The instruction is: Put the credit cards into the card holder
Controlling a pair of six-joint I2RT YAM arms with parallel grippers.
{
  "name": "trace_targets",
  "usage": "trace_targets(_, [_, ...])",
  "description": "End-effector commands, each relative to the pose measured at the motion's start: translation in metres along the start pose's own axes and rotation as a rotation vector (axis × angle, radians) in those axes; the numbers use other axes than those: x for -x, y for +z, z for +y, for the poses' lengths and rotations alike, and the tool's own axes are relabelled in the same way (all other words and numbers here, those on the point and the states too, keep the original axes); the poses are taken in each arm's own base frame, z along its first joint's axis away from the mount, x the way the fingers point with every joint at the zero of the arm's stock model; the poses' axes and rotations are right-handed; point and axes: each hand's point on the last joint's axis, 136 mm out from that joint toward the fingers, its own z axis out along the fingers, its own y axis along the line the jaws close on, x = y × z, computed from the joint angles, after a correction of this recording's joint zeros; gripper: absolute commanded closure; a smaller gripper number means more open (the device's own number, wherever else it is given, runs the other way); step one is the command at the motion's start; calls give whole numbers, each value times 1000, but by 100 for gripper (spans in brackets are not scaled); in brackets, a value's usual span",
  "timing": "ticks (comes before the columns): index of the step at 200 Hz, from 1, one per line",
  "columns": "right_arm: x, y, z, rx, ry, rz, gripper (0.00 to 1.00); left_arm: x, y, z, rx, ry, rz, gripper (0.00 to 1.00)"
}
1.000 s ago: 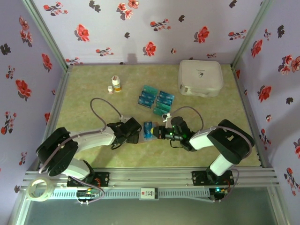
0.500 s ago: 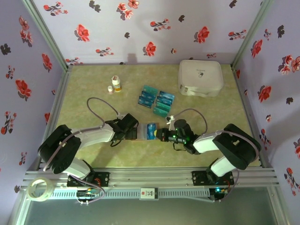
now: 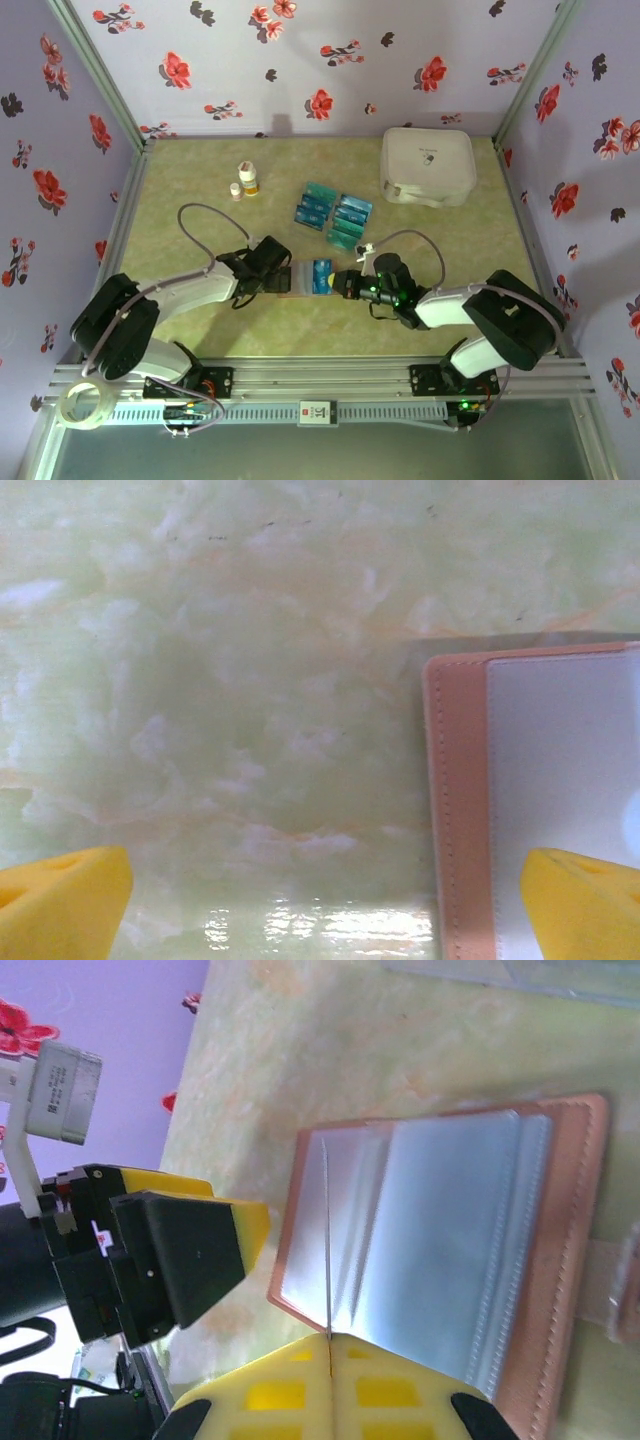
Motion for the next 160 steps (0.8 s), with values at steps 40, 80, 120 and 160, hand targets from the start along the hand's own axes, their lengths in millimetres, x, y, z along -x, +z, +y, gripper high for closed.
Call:
trace_targets(40, [21, 10, 7, -2, 17, -48, 100, 1, 3, -4, -16, -14, 19, 0])
trace_targets(80, [19, 18, 3, 20, 48, -48, 100, -10, 13, 1, 8, 1, 42, 0])
trace_targets(120, [17, 27, 2, 56, 79, -44, 100, -20, 18, 9, 38, 3, 58, 0])
trace_targets(160, [15, 34, 1, 91, 96, -34, 100, -26, 20, 15, 56, 1, 63, 0])
